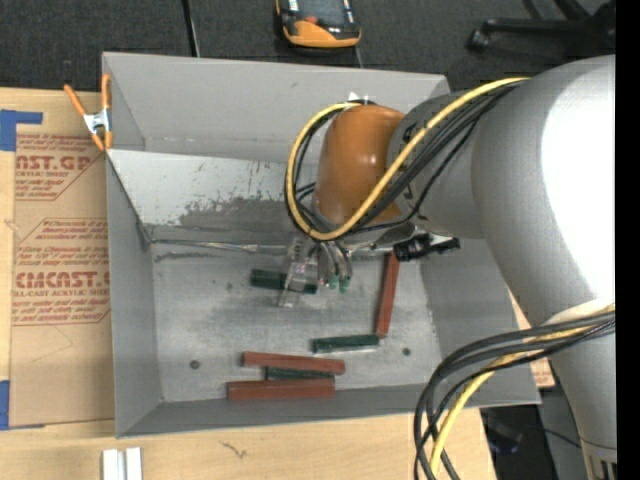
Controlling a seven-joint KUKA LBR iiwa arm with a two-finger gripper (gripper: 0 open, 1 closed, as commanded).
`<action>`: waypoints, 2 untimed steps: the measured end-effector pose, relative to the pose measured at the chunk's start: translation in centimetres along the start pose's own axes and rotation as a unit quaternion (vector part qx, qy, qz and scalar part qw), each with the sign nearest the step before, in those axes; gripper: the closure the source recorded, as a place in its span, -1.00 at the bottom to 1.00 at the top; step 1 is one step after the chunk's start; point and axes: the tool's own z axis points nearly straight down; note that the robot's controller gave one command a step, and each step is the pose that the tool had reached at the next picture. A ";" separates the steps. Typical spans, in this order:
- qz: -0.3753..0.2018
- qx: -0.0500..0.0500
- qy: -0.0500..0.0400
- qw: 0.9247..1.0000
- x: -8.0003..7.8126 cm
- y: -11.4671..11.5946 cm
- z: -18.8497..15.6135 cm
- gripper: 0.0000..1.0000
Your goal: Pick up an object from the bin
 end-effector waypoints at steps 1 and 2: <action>0.000 0.000 -0.001 1.000 0.0 0.0 -1.8 1.00; 0.000 -0.001 -0.003 1.000 -0.1 0.1 -3.6 1.00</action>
Offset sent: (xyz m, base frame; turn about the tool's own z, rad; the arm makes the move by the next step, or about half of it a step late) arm 0.0001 0.0000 0.0054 0.0000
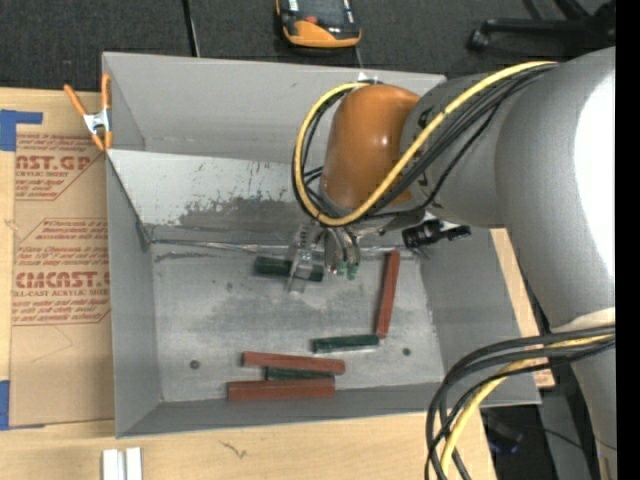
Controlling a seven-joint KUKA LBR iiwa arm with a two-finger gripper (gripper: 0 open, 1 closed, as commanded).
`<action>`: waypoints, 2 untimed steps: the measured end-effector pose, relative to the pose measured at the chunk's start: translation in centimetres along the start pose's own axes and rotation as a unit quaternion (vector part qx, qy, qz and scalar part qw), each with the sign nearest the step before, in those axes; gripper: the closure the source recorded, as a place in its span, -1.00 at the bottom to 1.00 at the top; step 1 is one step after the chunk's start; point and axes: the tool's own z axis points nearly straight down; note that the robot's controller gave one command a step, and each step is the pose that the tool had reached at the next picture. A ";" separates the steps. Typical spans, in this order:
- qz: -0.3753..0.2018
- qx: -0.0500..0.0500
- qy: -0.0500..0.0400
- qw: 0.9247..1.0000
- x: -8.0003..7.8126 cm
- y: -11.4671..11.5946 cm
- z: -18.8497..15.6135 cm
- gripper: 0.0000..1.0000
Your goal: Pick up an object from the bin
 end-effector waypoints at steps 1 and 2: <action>0.000 -0.001 -0.002 1.000 -0.1 0.0 -0.9 1.00; 0.000 0.000 -0.001 1.000 0.0 0.1 -1.4 1.00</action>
Offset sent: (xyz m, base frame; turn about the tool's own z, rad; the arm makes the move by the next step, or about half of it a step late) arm 0.0000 0.0001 0.0306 0.0000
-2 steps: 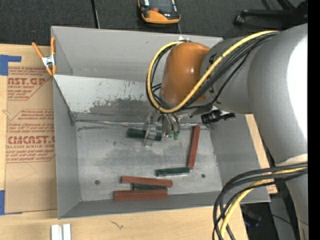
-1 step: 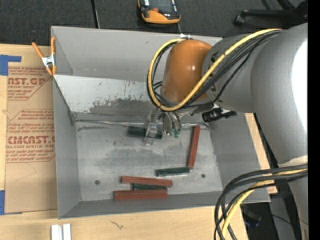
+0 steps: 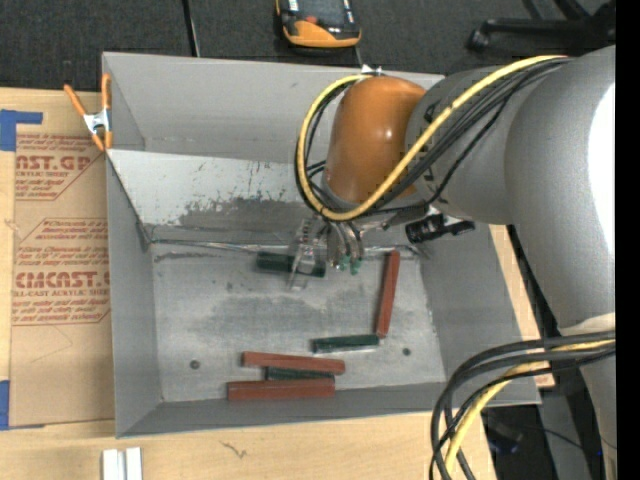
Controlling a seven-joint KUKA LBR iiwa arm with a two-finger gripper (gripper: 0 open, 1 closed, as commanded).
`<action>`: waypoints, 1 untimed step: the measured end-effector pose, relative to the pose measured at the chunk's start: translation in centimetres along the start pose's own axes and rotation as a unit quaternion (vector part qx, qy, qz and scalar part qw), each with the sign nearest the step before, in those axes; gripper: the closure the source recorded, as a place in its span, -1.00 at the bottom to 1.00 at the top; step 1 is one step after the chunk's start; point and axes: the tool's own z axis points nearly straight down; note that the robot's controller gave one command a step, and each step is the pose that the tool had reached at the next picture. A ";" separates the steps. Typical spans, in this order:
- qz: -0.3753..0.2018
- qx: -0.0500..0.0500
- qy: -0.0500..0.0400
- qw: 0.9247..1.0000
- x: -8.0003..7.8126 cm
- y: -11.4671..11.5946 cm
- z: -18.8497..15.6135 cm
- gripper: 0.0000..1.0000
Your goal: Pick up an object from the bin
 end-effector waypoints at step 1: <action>0.000 0.001 0.002 1.000 0.1 0.0 -0.8 1.00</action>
Offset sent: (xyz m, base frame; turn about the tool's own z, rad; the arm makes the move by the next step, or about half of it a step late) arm 0.0000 -0.0001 0.0247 0.0000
